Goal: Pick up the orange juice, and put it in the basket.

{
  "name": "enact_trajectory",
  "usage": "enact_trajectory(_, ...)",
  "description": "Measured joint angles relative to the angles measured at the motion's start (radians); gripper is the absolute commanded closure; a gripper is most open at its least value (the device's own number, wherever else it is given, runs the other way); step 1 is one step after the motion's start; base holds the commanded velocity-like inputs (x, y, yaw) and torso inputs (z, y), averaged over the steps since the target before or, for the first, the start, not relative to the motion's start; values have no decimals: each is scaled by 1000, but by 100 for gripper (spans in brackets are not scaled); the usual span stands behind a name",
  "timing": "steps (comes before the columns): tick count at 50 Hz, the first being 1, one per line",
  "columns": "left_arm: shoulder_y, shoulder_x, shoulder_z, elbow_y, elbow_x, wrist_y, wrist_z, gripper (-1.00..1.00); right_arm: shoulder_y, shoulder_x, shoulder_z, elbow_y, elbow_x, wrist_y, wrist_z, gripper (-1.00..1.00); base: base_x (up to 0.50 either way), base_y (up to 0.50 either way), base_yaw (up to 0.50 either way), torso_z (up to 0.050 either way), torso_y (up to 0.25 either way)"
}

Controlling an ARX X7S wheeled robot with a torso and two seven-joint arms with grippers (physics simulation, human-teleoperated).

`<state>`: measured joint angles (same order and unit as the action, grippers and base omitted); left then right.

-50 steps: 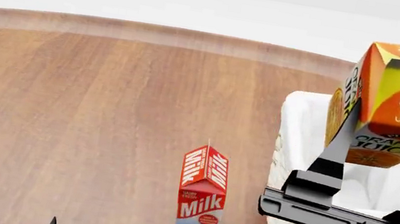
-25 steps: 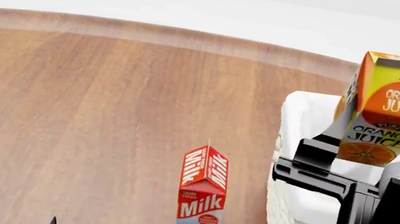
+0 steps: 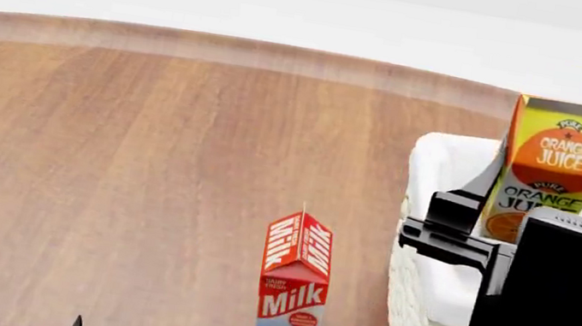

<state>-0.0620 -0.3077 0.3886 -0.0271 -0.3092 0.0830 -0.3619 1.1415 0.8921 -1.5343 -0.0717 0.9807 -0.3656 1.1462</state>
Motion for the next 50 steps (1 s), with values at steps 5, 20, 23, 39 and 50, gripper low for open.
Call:
enact_trajectory(5, 0, -1, 1, 0, -1, 0, -1, -100, -3, -23, 4, 45, 13, 1, -16, 100, 0, 0, 1, 0, 0)
enact_trajectory(20, -1, -3, 4, -1, -3, 2, -4, -100, -14, -83, 25, 158, 65, -8, -75, 100, 0, 0, 0, 0, 1)
enact_trajectory(23, -2, -3, 5, -1, -3, 2, -4, -100, -19, -95, 31, 183, 81, -13, -91, 100, 0, 0, 0, 0, 3)
enact_trajectory(39, -3, -6, 9, -1, -6, 3, -7, -100, -53, -149, 71, 308, 174, -50, -172, 100, 0, 0, 0, 1, 1)
enact_trajectory(50, -3, -7, 11, -1, -7, 4, -9, -100, -69, -185, 88, 395, 211, -59, -212, 100, 0, 0, 0, 0, 1)
